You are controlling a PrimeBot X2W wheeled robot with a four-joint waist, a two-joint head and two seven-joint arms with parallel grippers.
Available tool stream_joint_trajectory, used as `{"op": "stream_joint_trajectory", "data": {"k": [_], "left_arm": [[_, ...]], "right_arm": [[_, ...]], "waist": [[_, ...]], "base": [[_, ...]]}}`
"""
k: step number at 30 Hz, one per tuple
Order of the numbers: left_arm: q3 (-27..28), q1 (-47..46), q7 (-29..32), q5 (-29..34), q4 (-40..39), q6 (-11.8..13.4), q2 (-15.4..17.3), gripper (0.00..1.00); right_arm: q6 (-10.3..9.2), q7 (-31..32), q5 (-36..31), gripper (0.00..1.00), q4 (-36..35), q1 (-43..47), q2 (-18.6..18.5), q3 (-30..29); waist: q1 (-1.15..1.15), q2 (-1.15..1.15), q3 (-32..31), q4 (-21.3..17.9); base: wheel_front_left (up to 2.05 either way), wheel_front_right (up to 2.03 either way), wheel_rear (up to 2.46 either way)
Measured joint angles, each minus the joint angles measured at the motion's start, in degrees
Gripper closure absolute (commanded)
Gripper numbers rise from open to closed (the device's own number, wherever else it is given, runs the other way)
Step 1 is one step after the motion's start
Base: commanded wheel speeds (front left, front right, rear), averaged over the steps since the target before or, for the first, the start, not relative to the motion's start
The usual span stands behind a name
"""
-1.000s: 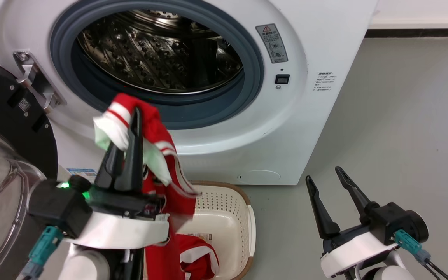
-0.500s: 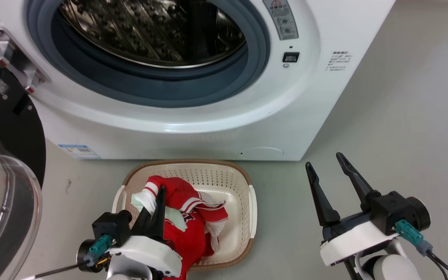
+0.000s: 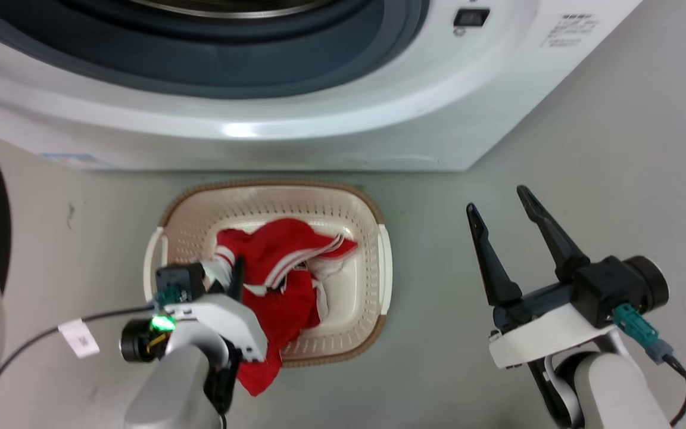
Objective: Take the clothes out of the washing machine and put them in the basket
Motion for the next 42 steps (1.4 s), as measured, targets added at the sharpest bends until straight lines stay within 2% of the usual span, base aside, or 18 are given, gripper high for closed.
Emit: {"op": "stream_joint_trajectory", "data": {"k": [15, 23, 24, 25, 26, 33, 42], "left_arm": [[1.5, -14.3, -0.4, 0.1, 20.4, -1.1, 0.1, 1.00], [2.1, -15.5, 1.3, -1.1, 24.6, -0.9, 1.0, 1.00], [2.1, -15.5, 1.3, -1.3, 24.7, -0.8, 0.9, 0.64], [2.2, -15.4, 1.3, -1.4, 24.8, -0.7, 1.0, 0.11], [2.2, -15.3, 1.0, -1.4, 24.9, -0.7, 1.0, 0.00], [1.9, -12.7, -0.3, -1.3, 23.8, -0.9, 0.5, 0.00], [3.3, -3.2, -0.4, 2.0, 10.1, -0.8, -0.3, 0.00]], "right_arm": [[0.00, -0.8, -0.5, 0.00, -0.8, -3.4, 0.0, 0.5], [0.00, -1.5, -0.4, 0.00, -0.1, -4.4, 0.0, 0.8], [0.00, -1.5, -0.3, 0.00, 0.2, -4.4, 0.0, 0.7], [0.00, -1.7, -0.2, 0.00, 0.4, -4.5, 0.0, 0.6], [0.00, -1.9, -0.2, 0.00, 0.6, -4.5, 0.0, 0.5], [0.00, -2.5, -0.2, 0.00, 3.2, -4.0, 0.0, 0.1], [0.00, -1.9, -0.9, 0.00, 5.5, -1.0, 0.0, -2.3]], "waist": [[0.00, 0.00, 12.5, -2.5], [0.00, 0.00, 14.7, -4.5], [0.00, 0.00, 14.5, -4.6], [0.00, 0.00, 14.2, -4.6], [0.00, 0.00, 13.8, -4.6], [-0.01, 0.00, 8.0, -4.1], [-0.01, 0.00, -3.3, -2.3]], "base": [[0.00, 0.00, 0.00], [0.00, 0.00, 0.00], [0.00, 0.00, 0.00], [0.00, 0.00, 0.00], [0.00, 0.00, 0.00], [0.00, 0.00, 0.00], [0.00, 0.00, 0.00]]}}
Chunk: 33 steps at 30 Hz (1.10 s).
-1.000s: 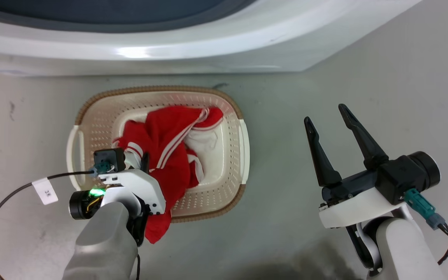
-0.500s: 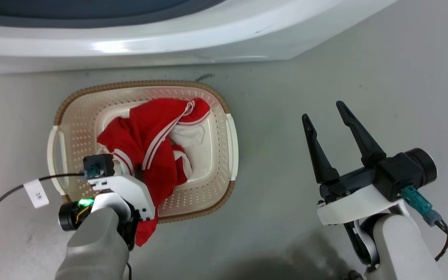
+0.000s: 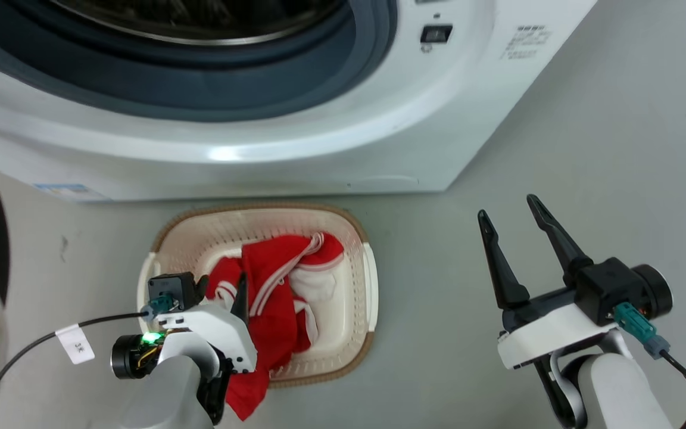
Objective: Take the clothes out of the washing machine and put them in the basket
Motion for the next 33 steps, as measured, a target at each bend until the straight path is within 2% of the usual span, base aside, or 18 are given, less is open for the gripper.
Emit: {"op": "stream_joint_trajectory", "data": {"k": [5, 10, 21, 33], "left_arm": [[1.8, 4.4, 0.0, 3.0, -9.9, 0.9, -0.5, 0.00], [4.5, 8.5, 0.0, 6.7, -23.0, 1.9, -0.8, 0.00], [7.7, 16.9, 0.0, 14.4, -47.2, 2.2, -1.7, 0.00], [7.4, 27.4, 0.0, 16.9, -52.5, 2.8, -1.4, 0.00]], "right_arm": [[0.00, 0.5, 0.0, 0.00, 0.1, 1.8, 0.0, -1.5], [0.00, 0.9, -0.2, 0.00, -0.3, 3.6, 0.0, -2.6], [0.00, 2.0, -1.4, 0.00, -1.9, 7.9, 0.0, -5.7], [0.00, 4.0, -2.1, 0.00, -3.0, 12.9, 0.0, -7.2]], "waist": [[0.00, 0.00, -5.6, 1.1], [0.00, 0.00, -10.3, 1.9], [-0.01, 0.00, -18.2, 3.5], [-0.01, 0.00, -24.2, 4.7]], "base": [[0.00, 0.00, 0.00], [0.00, 0.00, 0.00], [0.00, 0.00, 0.00], [0.00, 0.00, 0.00]]}}
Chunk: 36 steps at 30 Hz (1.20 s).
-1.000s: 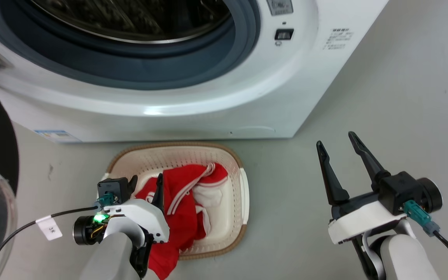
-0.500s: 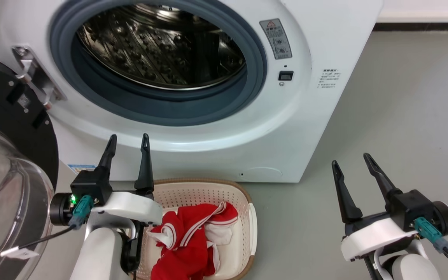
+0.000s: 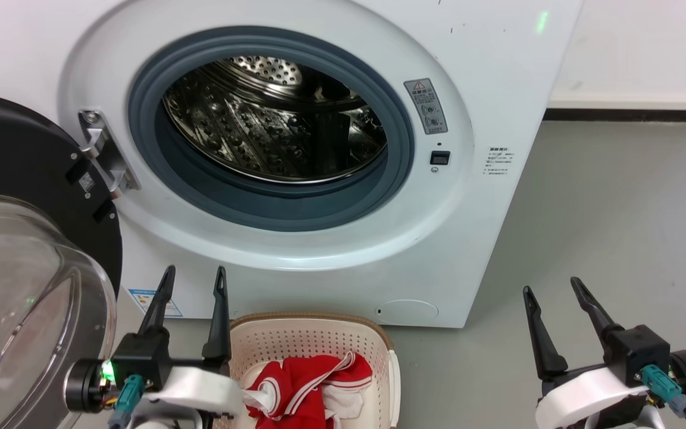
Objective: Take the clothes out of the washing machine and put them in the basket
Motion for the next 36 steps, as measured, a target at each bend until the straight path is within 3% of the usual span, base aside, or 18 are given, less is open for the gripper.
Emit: {"op": "stream_joint_trajectory", "data": {"k": [33, 34, 36], "left_arm": [[-0.1, 2.2, 0.0, -1.2, 1.8, 0.1, 0.5, 0.00], [-0.1, 2.2, 0.0, -1.2, 1.8, 0.1, 0.5, 1.00], [-0.2, 2.7, 0.1, -1.2, 2.8, 0.1, 0.4, 1.00]], "right_arm": [[0.00, 1.0, 0.7, 0.00, -0.9, 1.2, 0.0, 0.8], [0.00, 1.0, 0.7, 1.00, -0.8, 1.3, 0.0, 0.8], [0.00, 1.0, 0.7, 1.00, 0.2, 1.6, 0.0, 0.8]], "waist": [[0.01, 0.00, -1.0, 0.7], [0.01, 0.00, -0.9, 0.8], [0.01, 0.00, -0.9, 0.8]], "base": [[0.00, 0.00, 0.00], [0.00, 0.00, 0.00], [0.00, 0.00, 0.00]]}}
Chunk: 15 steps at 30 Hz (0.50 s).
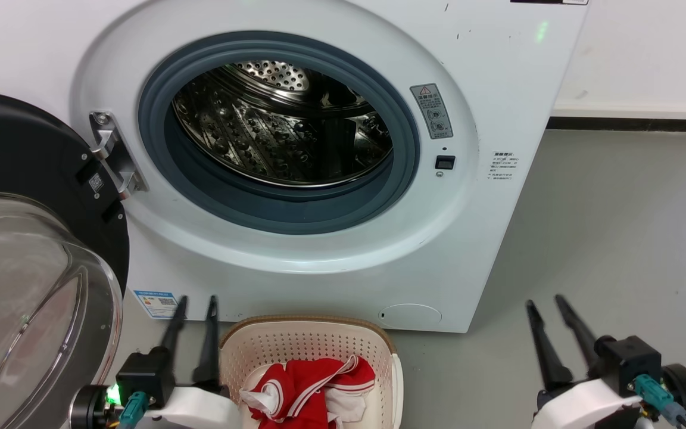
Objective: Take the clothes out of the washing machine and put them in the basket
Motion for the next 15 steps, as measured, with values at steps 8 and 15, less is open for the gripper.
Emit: {"op": "stream_joint_trajectory", "data": {"k": [8, 15], "left_arm": [[1.3, 0.1, 2.6, -8.0, 1.6, -0.5, -0.1, 1.00], [1.8, 0.0, 4.3, -15.7, 1.7, -1.1, -0.3, 1.00]], "right_arm": [[0.00, 0.6, 9.1, 1.00, 1.0, 0.6, -0.2, 0.0], [0.00, 1.4, 17.9, 1.00, 2.1, 0.1, -0.7, -0.3]], "waist": [[0.00, 0.00, 0.0, -0.1], [0.00, 0.00, -0.1, -0.2]], "base": [[0.00, 0.00, 0.00], [0.00, 0.00, 0.00]]}}
